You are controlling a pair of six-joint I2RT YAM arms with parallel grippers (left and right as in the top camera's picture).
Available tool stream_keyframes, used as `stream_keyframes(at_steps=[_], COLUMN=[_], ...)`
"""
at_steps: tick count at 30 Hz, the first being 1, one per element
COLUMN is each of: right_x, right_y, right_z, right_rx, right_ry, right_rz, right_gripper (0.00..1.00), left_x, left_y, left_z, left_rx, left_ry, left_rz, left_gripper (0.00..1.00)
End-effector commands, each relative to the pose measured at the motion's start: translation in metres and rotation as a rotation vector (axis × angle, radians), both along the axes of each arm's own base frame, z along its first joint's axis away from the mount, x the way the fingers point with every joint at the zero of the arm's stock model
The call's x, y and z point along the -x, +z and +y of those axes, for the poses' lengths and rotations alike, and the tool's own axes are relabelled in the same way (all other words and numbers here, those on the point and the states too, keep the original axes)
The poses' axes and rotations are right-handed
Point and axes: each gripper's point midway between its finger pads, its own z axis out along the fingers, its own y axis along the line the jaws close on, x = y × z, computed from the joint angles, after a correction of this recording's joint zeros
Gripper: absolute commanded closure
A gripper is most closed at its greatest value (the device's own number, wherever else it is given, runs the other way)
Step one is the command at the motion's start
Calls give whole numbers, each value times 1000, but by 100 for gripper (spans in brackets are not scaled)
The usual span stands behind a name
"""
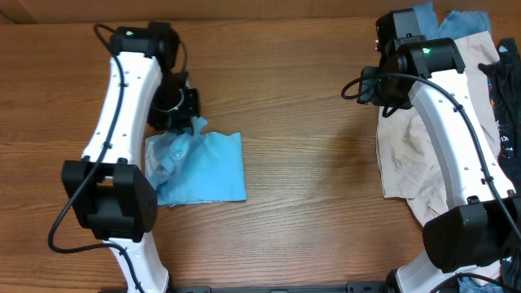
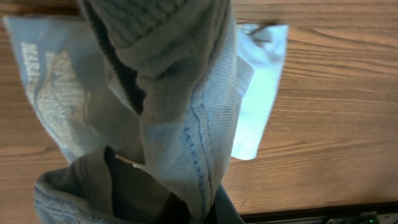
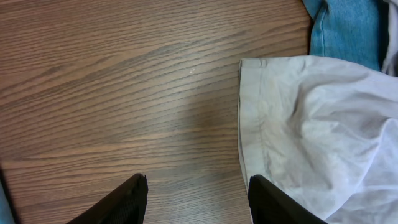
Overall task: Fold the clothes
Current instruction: 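Fold the left end rightward over the folded stack with the left gripper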
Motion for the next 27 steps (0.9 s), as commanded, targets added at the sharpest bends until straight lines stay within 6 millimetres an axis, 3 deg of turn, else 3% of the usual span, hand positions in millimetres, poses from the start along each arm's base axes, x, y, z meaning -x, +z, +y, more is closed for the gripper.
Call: stream_keyframes(at_steps=[1, 15, 17, 19, 21, 27], right_x=[1, 2, 2, 2, 2, 2], right_y=[9, 9, 9, 9, 9, 9], right_z=[-1, -1, -1, -1, -1, -1], right_rx=[-8, -7, -7, -7, -7, -7], right_ry=[0, 0, 0, 0, 0, 0], right_rz=[-24, -21, -21, -21, -21, -21], right_gripper=[44, 44, 44, 44, 44, 44], left_x=[2, 4, 7, 10, 14, 15], left_y=[-2, -5, -8, -11, -13, -14], left_z=[-22, -32, -33, -35, -38, -40], left_rx=[3, -5, -7, -9, -11, -16], left_ry=[-41, -35, -40, -47, -56, -67], left_rz=[-5, 1, 11, 25, 38, 37], left_gripper=[95, 93, 84, 70, 64, 66])
